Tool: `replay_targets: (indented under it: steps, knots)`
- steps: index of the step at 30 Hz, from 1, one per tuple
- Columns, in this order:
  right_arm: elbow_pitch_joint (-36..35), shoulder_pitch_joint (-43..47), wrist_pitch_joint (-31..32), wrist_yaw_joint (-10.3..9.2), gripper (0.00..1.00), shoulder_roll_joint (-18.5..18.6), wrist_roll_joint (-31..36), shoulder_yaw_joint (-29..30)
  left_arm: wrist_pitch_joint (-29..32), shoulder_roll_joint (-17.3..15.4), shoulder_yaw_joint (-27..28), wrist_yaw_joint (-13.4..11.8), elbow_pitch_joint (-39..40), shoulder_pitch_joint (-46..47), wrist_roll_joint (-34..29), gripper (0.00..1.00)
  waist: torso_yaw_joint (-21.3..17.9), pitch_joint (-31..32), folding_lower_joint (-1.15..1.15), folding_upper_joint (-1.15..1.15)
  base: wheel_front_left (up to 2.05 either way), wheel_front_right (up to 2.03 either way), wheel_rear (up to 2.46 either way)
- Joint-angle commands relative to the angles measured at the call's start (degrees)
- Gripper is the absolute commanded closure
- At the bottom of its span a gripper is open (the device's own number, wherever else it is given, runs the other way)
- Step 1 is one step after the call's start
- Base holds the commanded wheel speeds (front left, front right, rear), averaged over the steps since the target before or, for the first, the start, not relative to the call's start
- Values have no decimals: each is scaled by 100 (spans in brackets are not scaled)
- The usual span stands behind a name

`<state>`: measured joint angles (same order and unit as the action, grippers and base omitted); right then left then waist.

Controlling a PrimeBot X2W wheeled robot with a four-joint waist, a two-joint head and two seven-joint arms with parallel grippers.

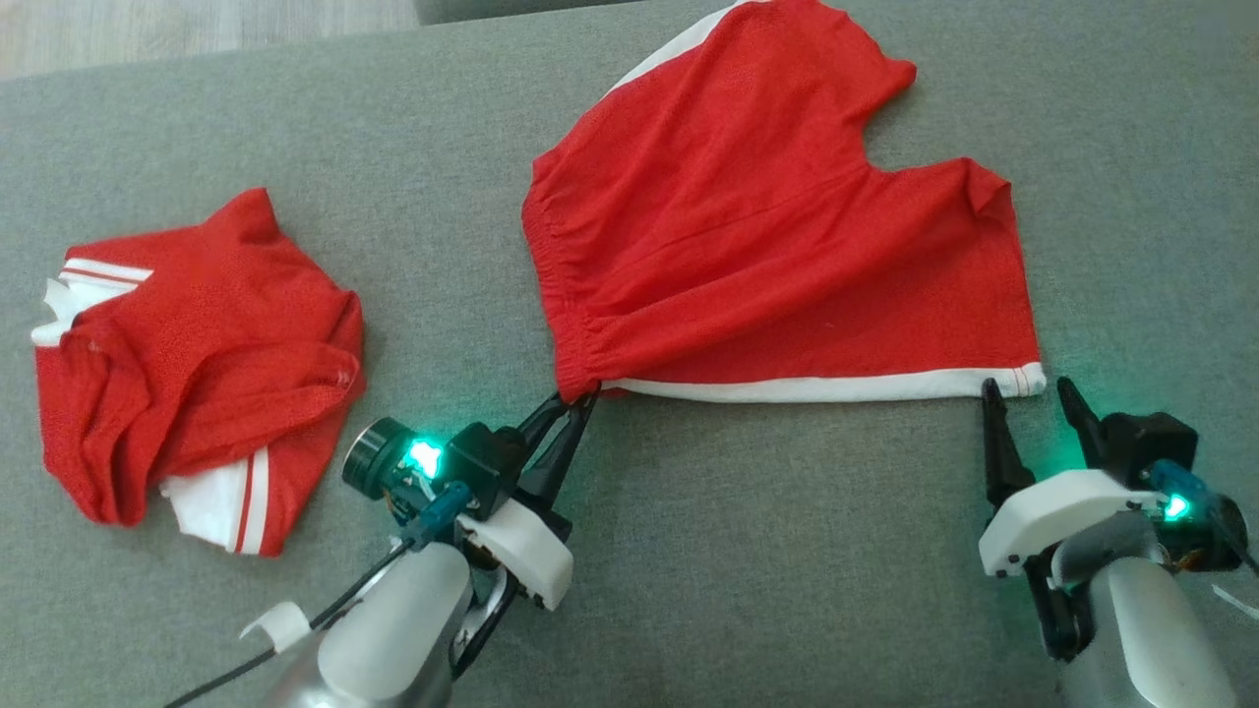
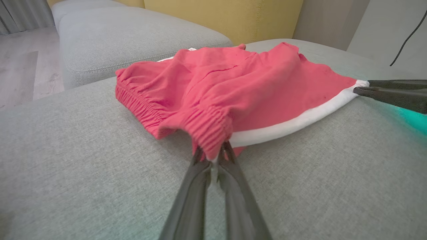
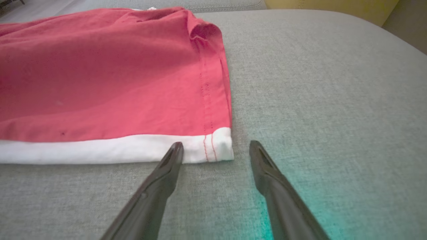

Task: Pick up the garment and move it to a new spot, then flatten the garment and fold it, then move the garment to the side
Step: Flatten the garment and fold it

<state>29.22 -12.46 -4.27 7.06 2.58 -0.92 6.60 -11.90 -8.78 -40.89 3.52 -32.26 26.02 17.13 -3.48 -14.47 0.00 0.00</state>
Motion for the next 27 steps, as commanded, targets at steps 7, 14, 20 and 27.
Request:
replay_targets:
  steps: [7,14,20,27]
  knots:
    - [-14,-306,-51,43,0,30,121,-218,40,-124,105,-43,233,250,10,100,2,-41,0,0,0,0,0]
    - [178,-415,16,43,100,30,136,-267,113,-193,73,-53,277,266,37,100,-4,-54,0,0,0,0,0]
    - [138,-423,-80,43,100,30,90,-185,192,-268,64,-86,276,221,84,100,-58,99,0,0,0,0,0]
    - [-458,-405,-61,43,100,30,-102,-183,358,-438,25,-92,369,263,69,100,-154,390,0,0,0,0,0]
